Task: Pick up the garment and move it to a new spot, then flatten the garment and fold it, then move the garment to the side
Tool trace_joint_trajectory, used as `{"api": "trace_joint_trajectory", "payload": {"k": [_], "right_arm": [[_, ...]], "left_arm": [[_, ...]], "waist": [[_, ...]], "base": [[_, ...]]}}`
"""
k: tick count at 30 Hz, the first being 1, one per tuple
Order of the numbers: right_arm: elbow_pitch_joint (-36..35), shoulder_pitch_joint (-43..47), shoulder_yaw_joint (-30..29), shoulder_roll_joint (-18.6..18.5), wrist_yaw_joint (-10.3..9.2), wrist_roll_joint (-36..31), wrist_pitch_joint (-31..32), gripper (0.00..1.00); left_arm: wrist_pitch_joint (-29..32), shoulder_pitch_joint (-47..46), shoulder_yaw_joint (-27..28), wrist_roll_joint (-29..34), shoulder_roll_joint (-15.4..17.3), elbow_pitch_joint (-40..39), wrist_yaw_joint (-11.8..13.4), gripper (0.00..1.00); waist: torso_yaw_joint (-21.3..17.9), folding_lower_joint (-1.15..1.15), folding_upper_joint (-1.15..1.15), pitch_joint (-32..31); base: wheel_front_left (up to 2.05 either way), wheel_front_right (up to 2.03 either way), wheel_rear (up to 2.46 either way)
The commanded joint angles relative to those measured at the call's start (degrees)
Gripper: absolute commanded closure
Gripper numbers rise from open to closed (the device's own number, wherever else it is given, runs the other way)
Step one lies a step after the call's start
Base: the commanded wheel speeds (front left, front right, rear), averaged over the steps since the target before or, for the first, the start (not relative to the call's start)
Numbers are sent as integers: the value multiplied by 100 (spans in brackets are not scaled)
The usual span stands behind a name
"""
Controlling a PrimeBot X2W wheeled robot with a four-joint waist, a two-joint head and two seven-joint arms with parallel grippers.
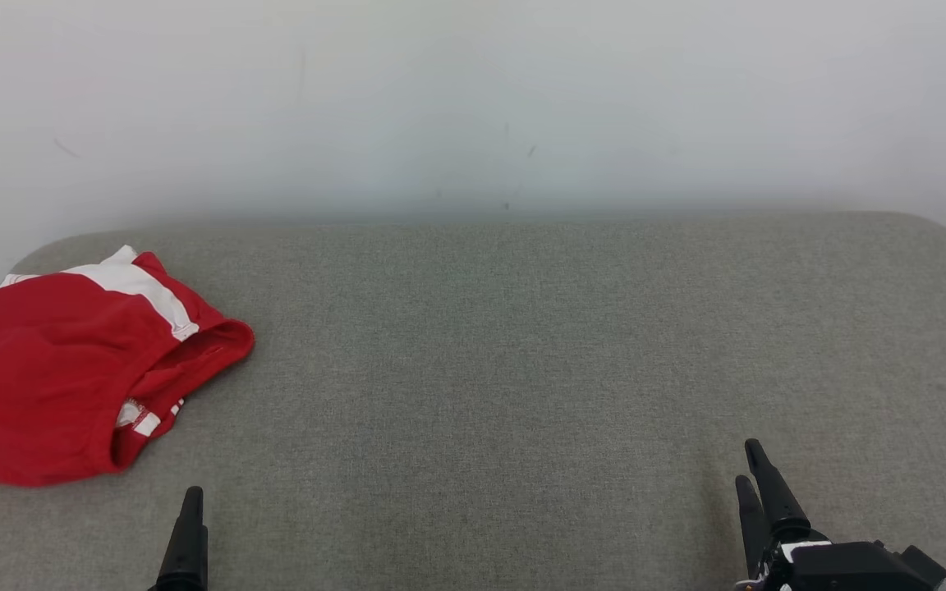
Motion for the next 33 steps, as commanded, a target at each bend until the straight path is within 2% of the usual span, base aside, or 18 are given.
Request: {"api": "trace_joint_trajectory", "payload": {"k": [1,7,17,26,33], "right_arm": [[-96,-19,19,-5,-2,-201,-72,0],[-54,11,-3,-5,-3,-934,-213,0],[-75,60,-34,-4,-3,-2027,-429,0],[-99,158,-70,-3,-4,-3167,-608,0],[-46,212,-105,-3,-5,-3947,-717,0]], "left_arm": [[-73,-5,-27,203,27,-120,38,0],[-216,59,-109,710,30,-226,153,0],[-431,156,-341,2123,35,-459,314,0],[-611,196,-612,3650,59,-439,590,0],[-723,240,-740,4373,86,-464,713,0]], "waist": [[1,0,0,-10],[6,0,0,-43],[18,0,0,-94],[23,0,0,-148],[30,0,0,-197]], "base": [[0,0,0],[0,0,0],[0,0,0],[0,0,0],[0,0,0]]}}
